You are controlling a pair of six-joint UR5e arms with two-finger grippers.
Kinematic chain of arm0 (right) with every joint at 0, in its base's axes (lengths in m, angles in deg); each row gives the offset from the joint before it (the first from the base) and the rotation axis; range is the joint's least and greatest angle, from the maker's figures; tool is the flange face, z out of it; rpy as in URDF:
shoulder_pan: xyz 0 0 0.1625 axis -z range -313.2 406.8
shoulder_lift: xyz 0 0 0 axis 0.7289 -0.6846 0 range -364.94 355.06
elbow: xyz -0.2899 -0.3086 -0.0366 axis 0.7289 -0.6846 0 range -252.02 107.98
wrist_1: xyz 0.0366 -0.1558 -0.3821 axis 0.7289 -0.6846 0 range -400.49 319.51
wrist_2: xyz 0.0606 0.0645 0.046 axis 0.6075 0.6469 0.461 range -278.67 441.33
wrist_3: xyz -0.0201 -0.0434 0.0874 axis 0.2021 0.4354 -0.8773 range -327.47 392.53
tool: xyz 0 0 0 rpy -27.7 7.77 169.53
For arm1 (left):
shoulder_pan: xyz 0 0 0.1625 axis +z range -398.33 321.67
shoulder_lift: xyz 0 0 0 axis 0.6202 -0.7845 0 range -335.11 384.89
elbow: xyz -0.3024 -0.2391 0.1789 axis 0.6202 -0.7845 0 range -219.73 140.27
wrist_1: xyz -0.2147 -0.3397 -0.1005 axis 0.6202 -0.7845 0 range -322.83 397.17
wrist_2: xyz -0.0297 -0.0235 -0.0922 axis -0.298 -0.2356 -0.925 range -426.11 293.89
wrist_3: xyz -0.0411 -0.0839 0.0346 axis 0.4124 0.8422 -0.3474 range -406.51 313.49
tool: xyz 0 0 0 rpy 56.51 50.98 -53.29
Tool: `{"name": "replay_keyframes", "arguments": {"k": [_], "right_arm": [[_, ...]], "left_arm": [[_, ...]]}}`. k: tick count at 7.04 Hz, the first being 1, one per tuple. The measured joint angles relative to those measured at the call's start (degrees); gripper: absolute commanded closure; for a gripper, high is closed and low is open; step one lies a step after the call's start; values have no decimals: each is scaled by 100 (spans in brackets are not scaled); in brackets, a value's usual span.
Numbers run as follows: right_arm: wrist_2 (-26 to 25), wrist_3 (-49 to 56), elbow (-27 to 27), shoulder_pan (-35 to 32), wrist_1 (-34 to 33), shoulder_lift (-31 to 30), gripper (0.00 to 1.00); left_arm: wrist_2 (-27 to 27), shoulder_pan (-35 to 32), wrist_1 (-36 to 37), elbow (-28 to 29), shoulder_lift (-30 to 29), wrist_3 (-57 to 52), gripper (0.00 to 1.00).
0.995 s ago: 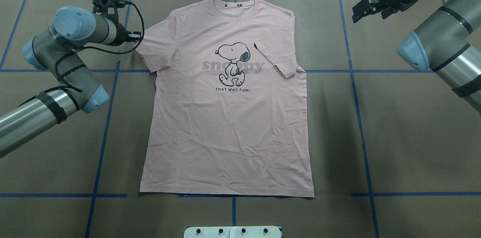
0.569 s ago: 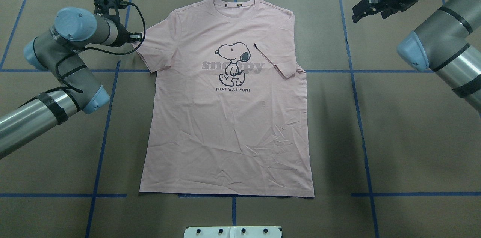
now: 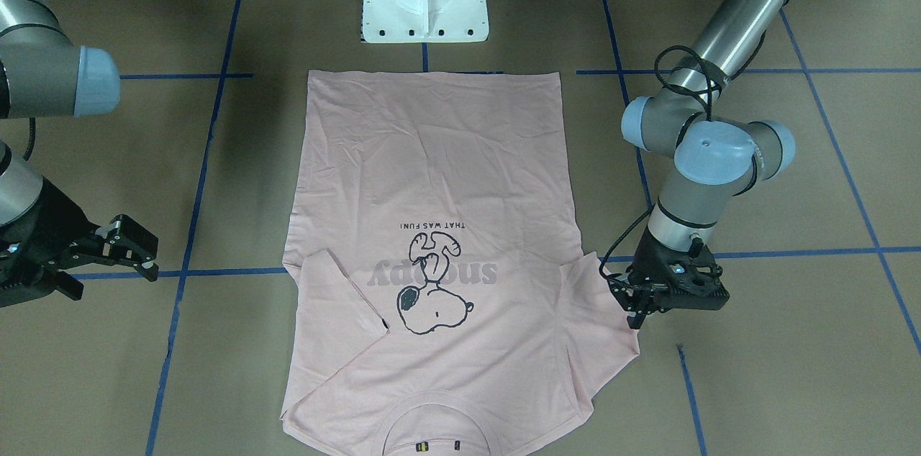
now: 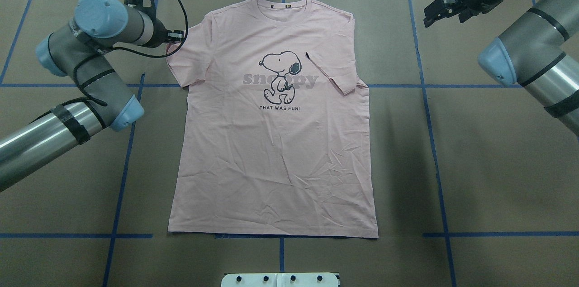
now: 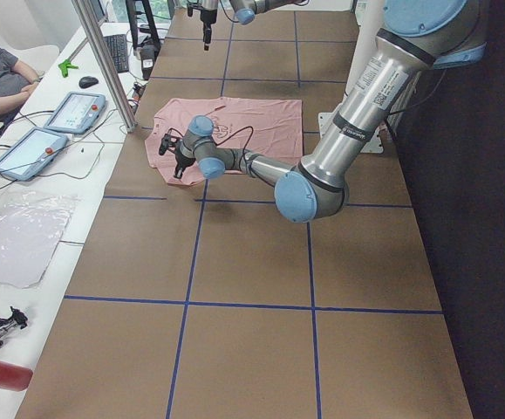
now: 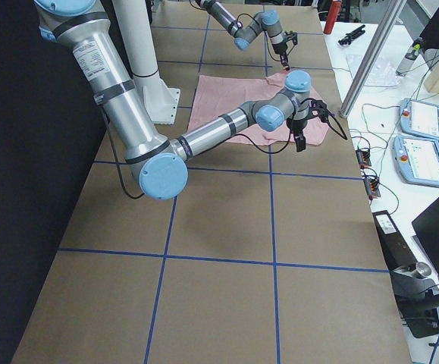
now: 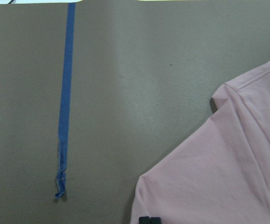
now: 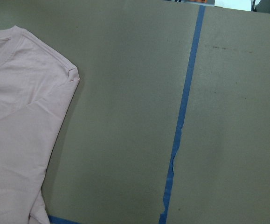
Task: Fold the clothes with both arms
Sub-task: 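Fold the sleeve nearest the left gripper inward across the shirt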
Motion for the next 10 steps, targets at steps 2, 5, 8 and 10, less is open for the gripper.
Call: {"name": "replay_keyframes", "arguments": {"k": [2, 5, 8, 10], "right_arm": [[0, -5, 0, 5, 0, 0, 0], [-10, 1, -6, 15, 0, -4, 0], [-13, -103, 57, 59, 0, -1, 0], [-225, -787, 452, 437, -31, -5, 0]], "left_arm": [[19, 144, 1135, 17, -776, 286, 100], [46, 462, 1827, 731, -1706, 618, 100], [19, 578, 1862, 776, -1865, 642, 0], [-132, 579, 1878, 60, -1577, 618, 0]]}}
